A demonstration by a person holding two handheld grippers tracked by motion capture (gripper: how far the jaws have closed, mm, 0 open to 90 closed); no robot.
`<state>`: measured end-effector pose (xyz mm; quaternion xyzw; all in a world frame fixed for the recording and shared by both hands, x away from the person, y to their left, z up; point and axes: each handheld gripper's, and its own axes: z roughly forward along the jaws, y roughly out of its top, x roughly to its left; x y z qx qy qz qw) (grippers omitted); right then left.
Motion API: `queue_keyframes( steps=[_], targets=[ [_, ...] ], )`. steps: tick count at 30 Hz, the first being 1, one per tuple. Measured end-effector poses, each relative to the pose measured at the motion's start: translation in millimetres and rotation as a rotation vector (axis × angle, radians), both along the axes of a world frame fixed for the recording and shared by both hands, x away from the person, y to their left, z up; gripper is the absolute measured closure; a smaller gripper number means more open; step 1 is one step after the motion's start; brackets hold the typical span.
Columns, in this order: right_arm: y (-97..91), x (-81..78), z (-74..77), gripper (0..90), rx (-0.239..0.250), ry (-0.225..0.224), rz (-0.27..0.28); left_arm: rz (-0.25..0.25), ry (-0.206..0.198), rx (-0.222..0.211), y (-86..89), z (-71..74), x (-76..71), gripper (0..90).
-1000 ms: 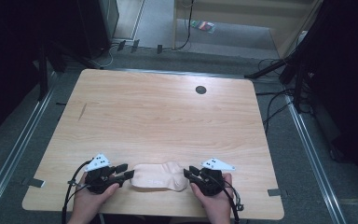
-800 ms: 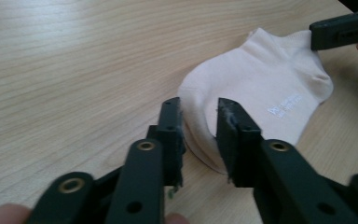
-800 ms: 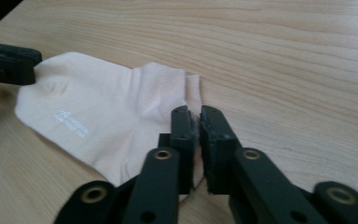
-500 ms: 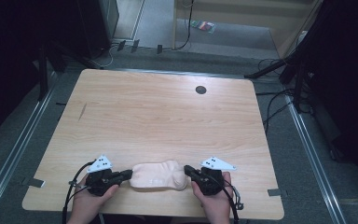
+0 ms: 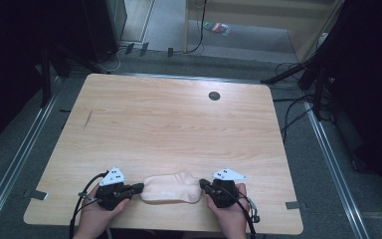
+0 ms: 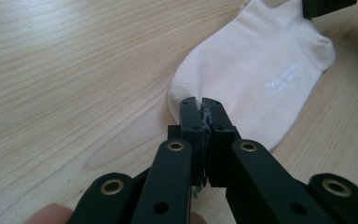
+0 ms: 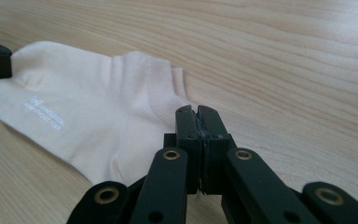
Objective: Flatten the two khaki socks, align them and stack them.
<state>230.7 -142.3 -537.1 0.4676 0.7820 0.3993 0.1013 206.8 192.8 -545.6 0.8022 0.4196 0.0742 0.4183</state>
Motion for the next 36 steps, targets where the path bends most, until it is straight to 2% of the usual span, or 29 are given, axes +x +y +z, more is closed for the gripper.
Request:
queue_keyframes(
  steps=[5,7,9,10,11,13,15,16,18,19,20,21,23,24,25,26,27,28,29,32,34,36],
  targets=[
    [0.1,0.7,-1.5,88.8,0.001,0.0,-0.008,-0.004,-0.009,0.005,-0.1,-0.1,-0.4,88.7],
    [-0.1,0.1,-0.5,83.6,0.023,-0.011,-0.008,0.002,-0.015,-0.018,1.7,1.1,-0.4,82.8],
    [-0.9,-0.4,0.8,75.4,0.037,-0.024,-0.014,0.016,-0.032,-0.058,5.7,3.7,-0.7,73.3],
    [-2.9,-1.2,2.8,72.8,0.059,-0.036,-0.024,0.035,-0.053,-0.09,9.6,6.4,-1.0,68.1],
    [-4.0,-2.0,4.2,71.7,0.067,-0.043,-0.034,0.043,-0.056,-0.108,11.4,7.4,-1.2,67.2],
    [-5.7,-4.4,7.7,75.0,0.079,-0.07,-0.05,0.042,-0.059,-0.138,13.9,9.2,-2.0,71.1],
    [-4.8,-8.6,12.7,80.9,0.108,-0.096,-0.04,0.021,-0.056,-0.147,12.5,10.1,-3.2,78.0],
    [-4.8,-8.6,12.7,80.9,0.108,-0.096,-0.04,0.021,-0.056,-0.147,12.5,10.1,-3.2,81.2],
    [1.4,-14.0,15.8,86.8,0.131,-0.11,-0.001,-0.001,-0.054,-0.119,7.7,8.6,-3.5,83.0],
    [10.0,-17.3,14.9,89.9,0.132,-0.102,0.04,-0.01,-0.04,-0.098,3.1,6.3,-3.3,84.7],
    [10.0,-17.3,14.9,89.9,0.132,-0.102,0.04,-0.01,-0.04,-0.098,3.1,6.3,-3.3,84.8],
    [17.0,-17.3,11.1,90.0,0.13,-0.079,0.074,-0.015,-0.035,-0.092,0.1,4.5,-3.2,84.8],
    [18.8,-16.7,9.0,90.0,0.125,-0.068,0.076,-0.018,-0.033,-0.085,-1.1,3.7,-3.0,84.9],
    [20.1,-13.7,4.0,90.0,0.108,-0.047,0.071,-0.026,-0.023,-0.051,-2.9,0.9,-2.0,84.5],
    [20.1,-13.7,4.0,90.0,0.108,-0.047,0.071,-0.026,-0.023,-0.051,-2.9,0.9,-2.0,84.4],
    [19.9,-11.0,-2.3,90.0,0.089,-0.013,0.058,-0.016,-0.021,-0.017,-4.7,-2.8,-0.8,83.9],
    [19.9,-11.0,-2.3,90.0,0.089,-0.013,0.058,-0.016,-0.021,-0.017,-4.7,-2.8,-0.8,83.9],
    [19.0,-9.4,-8.1,90.0,0.062,0.016,0.042,-0.002,-0.018,-0.023,-4.6,-4.1,1.3,84.0],
    [18.4,-8.9,-10.1,90.0,0.06,0.026,0.035,-0.002,-0.018,-0.023,-4.6,-4.1,1.3,83.9],
    [17.9,-8.2,-11.6,90.0,0.06,0.035,0.032,0.008,-0.032,-0.003,-5.2,-4.9,3.1,83.7],
    [19.9,-7.1,-12.5,90.0,0.053,0.023,0.032,0.026,-0.056,0.02,-6.0,-5.2,5.8,83.4],
    [20.9,-5.5,-12.9,90.0,0.055,0.024,0.029,0.027,-0.06,0.028,-6.1,-5.2,6.9,83.4]
  ],
)
